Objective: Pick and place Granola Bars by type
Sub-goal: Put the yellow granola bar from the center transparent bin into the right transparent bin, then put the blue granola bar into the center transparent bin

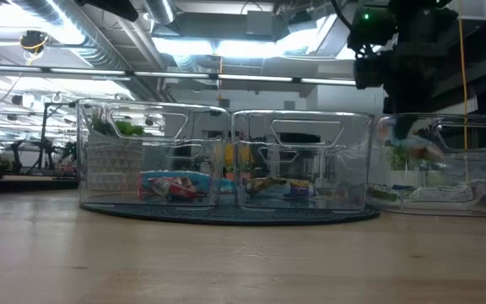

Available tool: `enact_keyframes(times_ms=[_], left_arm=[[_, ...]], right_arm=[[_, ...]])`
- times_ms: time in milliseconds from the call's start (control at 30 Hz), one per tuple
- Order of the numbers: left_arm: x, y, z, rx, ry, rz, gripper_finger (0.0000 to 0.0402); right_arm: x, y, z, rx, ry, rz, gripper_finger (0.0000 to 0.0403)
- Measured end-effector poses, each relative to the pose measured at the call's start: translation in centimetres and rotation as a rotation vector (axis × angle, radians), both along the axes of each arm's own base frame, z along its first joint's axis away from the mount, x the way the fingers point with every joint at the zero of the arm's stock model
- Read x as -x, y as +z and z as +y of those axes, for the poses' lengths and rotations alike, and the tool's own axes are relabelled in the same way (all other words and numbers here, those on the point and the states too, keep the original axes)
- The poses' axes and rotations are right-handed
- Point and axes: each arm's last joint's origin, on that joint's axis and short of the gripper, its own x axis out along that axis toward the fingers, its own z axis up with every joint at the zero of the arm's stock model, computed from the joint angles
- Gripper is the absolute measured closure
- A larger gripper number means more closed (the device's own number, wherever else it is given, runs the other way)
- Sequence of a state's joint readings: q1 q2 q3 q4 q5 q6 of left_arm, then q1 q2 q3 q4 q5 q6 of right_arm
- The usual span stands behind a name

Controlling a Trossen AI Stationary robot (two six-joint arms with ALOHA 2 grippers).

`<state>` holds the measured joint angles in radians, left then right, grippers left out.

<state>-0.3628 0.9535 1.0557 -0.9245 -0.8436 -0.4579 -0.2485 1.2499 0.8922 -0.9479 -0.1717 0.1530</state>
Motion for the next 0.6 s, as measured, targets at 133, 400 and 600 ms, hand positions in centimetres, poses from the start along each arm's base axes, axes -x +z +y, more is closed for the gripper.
enact_keyframes(times_ms=[133,400,600], left_arm=[[0.0,0.0,0.0,0.0,0.001,-0.001,0.037],[0.0,0.0,0.1,-0.018,0.021,-0.009,0.037],[0.0,0.1,0.1,-0.017,0.021,-0.014,0.037]], right_arm=[[0.1,-1.0,0.1,-0.006,0.002,-0.003,0.0389],[0.2,-1.8,0.1,-0.006,0.002,-0.004,0.0359],[0.0,-1.7,0.0,-0.003,0.003,-0.028,0.0312]])
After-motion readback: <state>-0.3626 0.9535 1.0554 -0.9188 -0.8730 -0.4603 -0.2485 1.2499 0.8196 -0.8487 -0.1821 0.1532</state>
